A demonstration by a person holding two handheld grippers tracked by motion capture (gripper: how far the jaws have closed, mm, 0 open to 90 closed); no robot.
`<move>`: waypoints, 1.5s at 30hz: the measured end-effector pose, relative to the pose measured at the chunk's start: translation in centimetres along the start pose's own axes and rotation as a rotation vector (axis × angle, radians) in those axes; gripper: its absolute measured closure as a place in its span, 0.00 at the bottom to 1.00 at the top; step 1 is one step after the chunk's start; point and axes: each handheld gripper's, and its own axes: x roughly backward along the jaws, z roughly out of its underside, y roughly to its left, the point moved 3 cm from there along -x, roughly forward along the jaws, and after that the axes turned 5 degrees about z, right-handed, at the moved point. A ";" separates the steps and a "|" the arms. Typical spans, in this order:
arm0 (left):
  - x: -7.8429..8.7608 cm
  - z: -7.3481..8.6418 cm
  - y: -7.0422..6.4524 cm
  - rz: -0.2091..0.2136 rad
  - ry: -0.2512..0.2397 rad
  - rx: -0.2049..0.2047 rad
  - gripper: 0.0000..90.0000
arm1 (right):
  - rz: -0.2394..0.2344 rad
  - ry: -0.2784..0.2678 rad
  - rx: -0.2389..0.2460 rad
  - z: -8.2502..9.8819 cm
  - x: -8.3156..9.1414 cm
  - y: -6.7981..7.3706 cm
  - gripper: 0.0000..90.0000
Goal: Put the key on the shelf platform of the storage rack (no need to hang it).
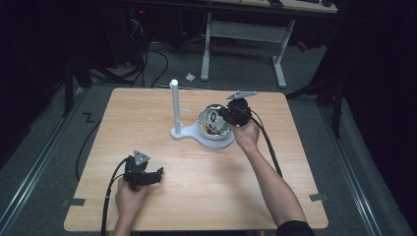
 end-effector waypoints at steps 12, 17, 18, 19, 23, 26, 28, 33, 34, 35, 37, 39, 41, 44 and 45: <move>0.0 0.0 0.0 0.000 0.000 0.000 0.21 | 0.002 0.015 0.009 0.6 -0.5 -0.3 0.92; 0.0 0.0 0.0 0.000 0.000 0.000 0.21 | 0.008 0.024 -0.014 0.9 -0.8 -0.8 0.92; 0.0 0.0 0.0 0.000 0.000 0.000 0.21 | 0.008 0.024 -0.014 1.0 -0.9 -0.9 0.92; 0.0 0.0 0.0 0.000 0.000 0.000 0.21 | 0.009 0.024 -0.017 1.0 -0.9 -1.0 0.92; 0.0 0.0 0.0 -0.001 0.000 -0.001 0.21 | 0.016 0.033 -0.016 1.1 -1.1 -1.2 0.91; 0.0 0.0 0.0 -0.001 0.000 -0.001 0.21 | 0.007 0.051 -0.023 1.3 -1.4 -1.4 0.87; 0.0 0.0 0.0 -0.001 0.000 -0.001 0.21 | 0.003 0.054 -0.030 1.4 -1.5 -1.5 0.86; 0.0 0.0 0.0 -0.001 0.001 -0.001 0.21 | -0.003 0.061 -0.042 1.5 -1.5 -1.7 0.78; 0.0 0.0 0.0 -0.001 0.001 -0.001 0.21 | -0.004 0.063 -0.044 1.5 -1.5 -1.8 0.76; 0.0 0.0 0.0 -0.001 0.001 -0.001 0.21 | -0.006 0.061 -0.050 1.5 -1.4 -1.8 0.73; 0.0 0.0 0.0 -0.001 0.001 -0.001 0.21 | 0.002 0.055 -0.061 1.6 -1.4 -2.0 0.67; 0.0 0.0 0.0 0.000 0.000 0.000 0.21 | 0.002 0.047 -0.072 1.6 -1.2 -2.2 0.65; 0.0 0.0 0.0 0.000 0.000 0.000 0.21 | 0.006 0.043 -0.077 1.6 -0.8 -2.3 0.63; 0.0 0.0 0.0 -0.001 0.000 0.000 0.21 | 0.007 0.032 -0.074 1.6 -0.3 -2.5 0.63; 0.0 0.0 0.0 0.000 0.000 0.000 0.21 | 0.007 0.029 -0.074 1.6 0.1 -2.4 0.62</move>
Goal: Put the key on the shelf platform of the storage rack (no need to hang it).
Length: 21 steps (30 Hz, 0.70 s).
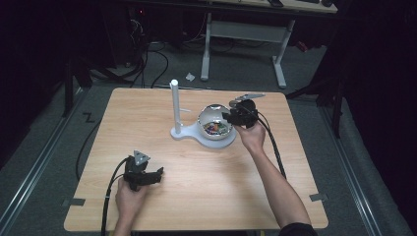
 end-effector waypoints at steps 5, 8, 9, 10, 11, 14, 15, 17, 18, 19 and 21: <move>0.0 0.0 0.0 0.000 0.000 0.000 0.21 | -0.001 -0.028 0.008 0.0 1.2 -0.1 0.61; 0.0 0.0 0.0 0.000 0.000 0.000 0.21 | 0.002 -0.045 -0.002 0.2 2.0 -0.3 0.61; 0.0 0.0 0.0 0.000 0.000 0.000 0.21 | 0.003 -0.051 0.000 0.2 2.2 -0.4 0.61; 0.0 0.0 0.0 0.000 0.000 0.000 0.21 | 0.006 -0.053 -0.002 0.3 2.6 -0.5 0.61; 0.0 0.0 0.0 0.000 0.000 0.000 0.21 | 0.008 -0.056 0.000 0.4 2.7 -0.5 0.61; 0.0 0.0 0.0 0.000 0.000 0.000 0.21 | 0.009 -0.054 0.001 0.6 3.4 -0.7 0.60; 0.0 0.0 0.0 0.000 0.000 0.000 0.21 | 0.010 -0.053 0.002 0.6 3.6 -0.8 0.60; 0.0 0.0 0.0 0.000 0.000 0.000 0.21 | 0.011 -0.058 0.011 0.7 4.1 -0.9 0.60; 0.0 0.0 0.0 0.000 0.000 0.000 0.21 | 0.011 -0.061 0.014 0.7 4.3 -0.9 0.60; 0.0 0.0 0.0 0.000 0.000 0.000 0.21 | 0.009 -0.063 0.012 0.7 4.4 -0.9 0.60; 0.0 0.0 0.0 0.000 0.000 0.000 0.21 | 0.005 -0.068 0.009 0.7 4.9 -1.0 0.60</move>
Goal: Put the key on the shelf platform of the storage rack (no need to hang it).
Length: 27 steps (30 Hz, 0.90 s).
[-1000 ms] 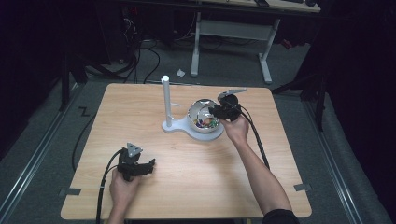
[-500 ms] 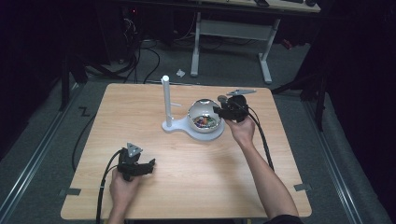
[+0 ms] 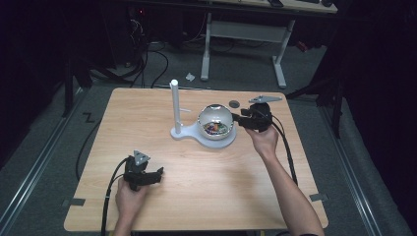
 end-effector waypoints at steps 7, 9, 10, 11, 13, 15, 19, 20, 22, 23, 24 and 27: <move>0.0 0.0 0.0 0.000 0.000 0.000 0.21 | -0.006 -0.013 -0.043 0.7 1.2 -0.8 0.60; 0.0 0.0 0.0 0.000 0.000 0.000 0.21 | -0.004 -0.009 -0.045 0.9 1.7 -1.0 0.59; 0.0 0.0 0.0 0.000 0.000 0.000 0.21 | -0.005 -0.009 -0.045 1.0 1.8 -1.0 0.59; 0.0 0.0 0.0 0.000 0.000 0.000 0.21 | -0.006 -0.007 -0.044 1.1 2.1 -1.1 0.59; 0.0 0.0 0.0 0.000 0.000 0.000 0.21 | -0.002 -0.008 -0.038 1.1 2.6 -1.1 0.59; 0.0 0.0 0.0 0.000 0.000 0.000 0.21 | 0.011 -0.019 -0.029 1.3 3.2 -1.2 0.59; 0.0 0.0 0.0 0.000 0.000 0.000 0.21 | 0.015 -0.028 -0.063 2.2 4.2 -2.1 0.59; 0.0 0.0 0.0 0.000 0.000 0.000 0.21 | 0.018 -0.026 -0.067 2.4 4.4 -2.2 0.59; 0.0 0.0 0.0 0.000 0.000 0.000 0.21 | 0.022 -0.040 -0.074 2.8 5.0 -2.5 0.59; 0.0 0.0 0.0 0.000 0.000 0.000 0.21 | 0.021 -0.046 -0.079 3.0 5.3 -2.5 0.59; 0.0 0.0 0.0 0.000 0.000 0.000 0.21 | 0.021 -0.048 -0.081 3.2 5.5 -2.6 0.59; 0.0 0.0 0.0 0.000 0.000 0.000 0.21 | 0.029 -0.038 -0.069 3.7 6.0 -2.6 0.59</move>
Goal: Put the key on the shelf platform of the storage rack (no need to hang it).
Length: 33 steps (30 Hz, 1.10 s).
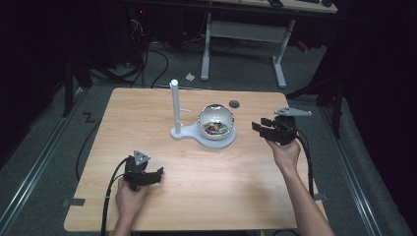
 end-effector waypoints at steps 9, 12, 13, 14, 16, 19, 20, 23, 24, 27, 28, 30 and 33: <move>0.0 0.0 0.0 0.000 0.000 0.000 0.21 | 0.001 -0.018 0.013 1.0 2.1 0.4 0.58; 0.0 0.0 0.0 0.000 0.000 0.000 0.21 | -0.006 -0.027 0.008 1.9 2.9 0.5 0.58; 0.0 0.0 0.0 0.000 0.000 0.000 0.21 | -0.004 -0.022 0.007 2.1 3.1 0.6 0.58; 0.0 0.0 0.0 0.000 0.000 0.000 0.21 | -0.002 -0.026 0.008 2.3 3.3 0.7 0.58; 0.0 0.0 0.0 0.000 0.000 0.000 0.21 | 0.004 -0.030 0.010 2.9 3.6 0.8 0.58; 0.0 0.0 0.0 0.000 0.000 -0.001 0.21 | 0.018 -0.028 0.012 3.7 3.8 0.7 0.58; 0.0 0.0 0.0 0.000 0.000 -0.001 0.21 | 0.021 -0.027 0.005 4.0 3.9 0.5 0.58; 0.0 0.0 0.0 0.000 0.000 -0.001 0.21 | 0.021 -0.029 -0.020 4.9 3.9 0.2 0.58; 0.0 0.0 0.0 0.000 0.000 -0.001 0.21 | 0.021 -0.028 -0.026 5.2 3.9 0.2 0.58; 0.0 0.0 0.0 0.000 0.000 -0.001 0.21 | 0.020 -0.022 -0.040 5.8 3.8 0.0 0.58; 0.0 0.0 0.0 0.000 0.000 -0.001 0.21 | 0.020 -0.023 -0.040 6.0 3.8 0.0 0.58; 0.0 0.0 0.0 0.000 0.000 -0.001 0.21 | 0.023 -0.025 -0.043 6.4 3.7 -0.1 0.58; 0.0 0.0 0.0 0.000 0.000 -0.001 0.21 | 0.032 -0.035 -0.038 6.9 3.7 0.1 0.58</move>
